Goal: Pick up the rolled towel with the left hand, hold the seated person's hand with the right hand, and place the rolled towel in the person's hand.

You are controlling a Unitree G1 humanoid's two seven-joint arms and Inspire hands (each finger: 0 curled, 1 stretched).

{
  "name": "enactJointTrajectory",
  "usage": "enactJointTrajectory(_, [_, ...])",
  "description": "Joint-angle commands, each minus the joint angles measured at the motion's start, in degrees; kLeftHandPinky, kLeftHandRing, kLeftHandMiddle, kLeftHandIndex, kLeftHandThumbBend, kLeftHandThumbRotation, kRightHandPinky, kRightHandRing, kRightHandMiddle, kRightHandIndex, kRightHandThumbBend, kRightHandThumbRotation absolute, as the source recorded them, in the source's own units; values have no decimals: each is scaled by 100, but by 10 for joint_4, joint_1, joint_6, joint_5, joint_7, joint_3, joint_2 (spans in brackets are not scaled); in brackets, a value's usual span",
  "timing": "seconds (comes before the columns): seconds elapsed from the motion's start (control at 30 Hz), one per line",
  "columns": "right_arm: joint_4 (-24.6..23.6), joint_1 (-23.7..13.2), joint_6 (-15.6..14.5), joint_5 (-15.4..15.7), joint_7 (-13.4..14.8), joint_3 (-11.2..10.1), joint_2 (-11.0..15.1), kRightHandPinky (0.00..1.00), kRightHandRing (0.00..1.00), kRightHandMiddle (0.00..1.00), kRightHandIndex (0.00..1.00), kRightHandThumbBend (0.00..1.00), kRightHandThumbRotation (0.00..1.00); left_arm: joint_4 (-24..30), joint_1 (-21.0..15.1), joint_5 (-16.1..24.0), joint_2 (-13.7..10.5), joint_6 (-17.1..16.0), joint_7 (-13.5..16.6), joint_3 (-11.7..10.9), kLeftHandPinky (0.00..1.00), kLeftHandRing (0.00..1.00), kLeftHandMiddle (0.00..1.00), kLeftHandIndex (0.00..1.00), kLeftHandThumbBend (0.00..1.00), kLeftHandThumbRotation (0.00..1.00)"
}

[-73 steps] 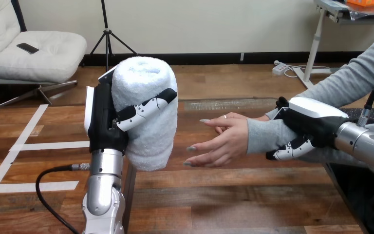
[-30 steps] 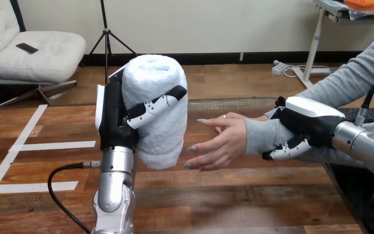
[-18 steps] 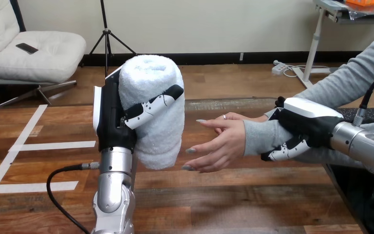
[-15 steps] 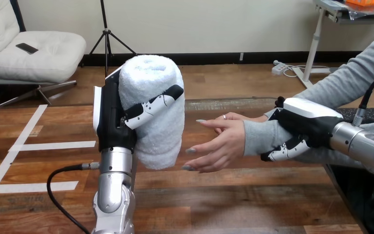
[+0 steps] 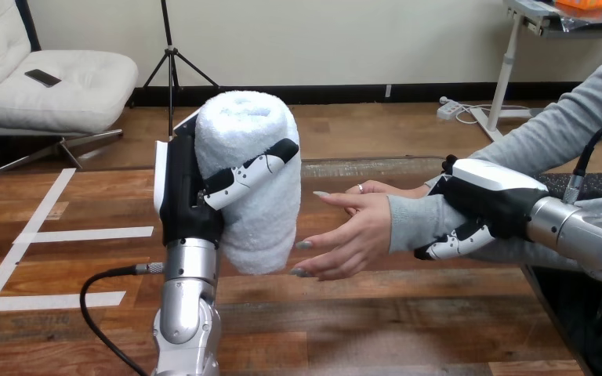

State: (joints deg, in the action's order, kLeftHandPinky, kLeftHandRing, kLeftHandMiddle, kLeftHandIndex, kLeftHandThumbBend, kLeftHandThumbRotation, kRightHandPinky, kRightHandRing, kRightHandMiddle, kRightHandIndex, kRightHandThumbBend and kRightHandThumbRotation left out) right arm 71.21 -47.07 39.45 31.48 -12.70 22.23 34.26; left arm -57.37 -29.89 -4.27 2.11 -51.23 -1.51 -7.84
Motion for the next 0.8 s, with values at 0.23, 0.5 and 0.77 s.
enactJointTrajectory(0.23, [-35, -54, 14, -16, 3, -10, -41, 25, 29, 33, 33, 57, 38, 4, -61, 0, 6, -18, 0, -1, 30, 33, 38, 40, 65, 0])
enactJointTrajectory(0.5, [-35, -57, 12, -17, -1, -10, -44, 25, 28, 33, 33, 57, 38, 2, -62, 1, 10, -15, 3, -1, 30, 33, 38, 40, 65, 0])
enactJointTrajectory(0.77, [-37, -58, 10, -19, -4, -12, -46, 26, 29, 33, 34, 58, 37, 0, -63, -4, 15, -15, -2, -1, 30, 33, 38, 40, 65, 0])
